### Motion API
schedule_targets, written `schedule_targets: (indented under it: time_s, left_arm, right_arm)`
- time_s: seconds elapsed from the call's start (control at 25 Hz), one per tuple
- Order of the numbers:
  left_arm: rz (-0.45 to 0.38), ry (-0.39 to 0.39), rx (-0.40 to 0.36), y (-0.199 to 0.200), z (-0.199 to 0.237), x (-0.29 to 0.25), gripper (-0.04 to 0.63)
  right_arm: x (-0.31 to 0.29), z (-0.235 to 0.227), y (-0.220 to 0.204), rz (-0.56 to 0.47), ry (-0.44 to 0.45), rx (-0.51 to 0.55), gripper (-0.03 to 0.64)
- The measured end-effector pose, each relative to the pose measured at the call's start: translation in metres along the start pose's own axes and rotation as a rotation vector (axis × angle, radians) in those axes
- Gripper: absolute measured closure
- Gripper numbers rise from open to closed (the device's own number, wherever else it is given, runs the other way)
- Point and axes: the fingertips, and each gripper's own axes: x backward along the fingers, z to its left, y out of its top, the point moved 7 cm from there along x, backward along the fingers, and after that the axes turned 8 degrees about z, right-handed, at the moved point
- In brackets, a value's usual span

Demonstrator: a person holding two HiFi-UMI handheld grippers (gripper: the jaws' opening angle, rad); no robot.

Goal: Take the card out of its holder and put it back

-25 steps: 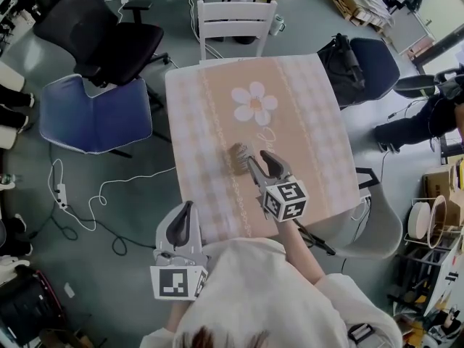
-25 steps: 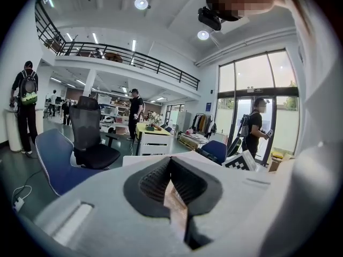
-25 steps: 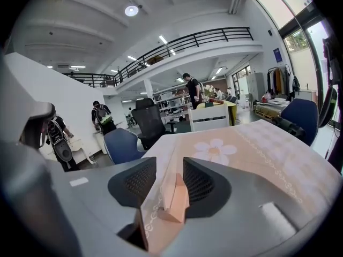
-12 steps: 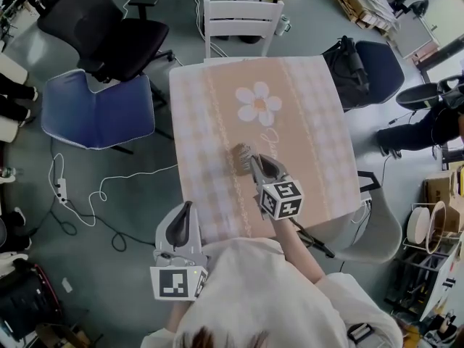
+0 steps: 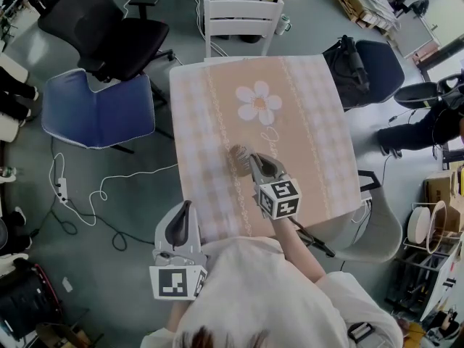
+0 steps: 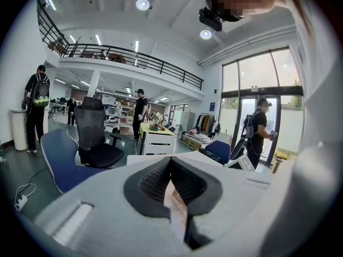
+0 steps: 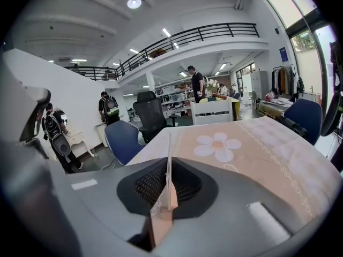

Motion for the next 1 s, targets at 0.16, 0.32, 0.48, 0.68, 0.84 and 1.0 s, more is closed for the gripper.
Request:
schedule_targets:
  time_s: [0.16, 0.32, 0.48, 0.68, 0.84, 1.0]
  left_arm:
    - [0.0, -0.002, 0.004, -0.002, -0.001, 0.0, 0.595]
    - [0.003, 0.0, 0.003, -0.001, -0.001, 0.001, 0.595]
    - [0.003, -0.001, -0.001, -0.001, 0.0, 0.002, 0.595]
    - [-0.012, -0.005, -0.001, 0.0, 0.0, 0.002, 0.595]
    - [-0.016, -0.009, -0.007, 0.0, -0.001, 0.004, 0.595]
    - [-0.021, -0.014, -0.006, 0.001, -0.002, 0.006, 0.595]
  right_arm:
    - [0.0, 0.0, -0.001, 0.0, 0.003, 0.007, 0.603]
    - [0.002, 0.001, 0.001, -0.001, 0.009, 0.012, 0.603]
    - [0.006, 0.001, 0.006, -0.017, 0.008, 0.01, 0.603]
    - [0.014, 0.0, 0.01, -0.038, 0.003, 0.0, 0.603]
    - [0.02, 0.001, 0.015, -0.056, -0.003, -0.002, 0.603]
    - [0.028, 0.002, 0.02, -0.076, -0.01, -0.003, 0.601]
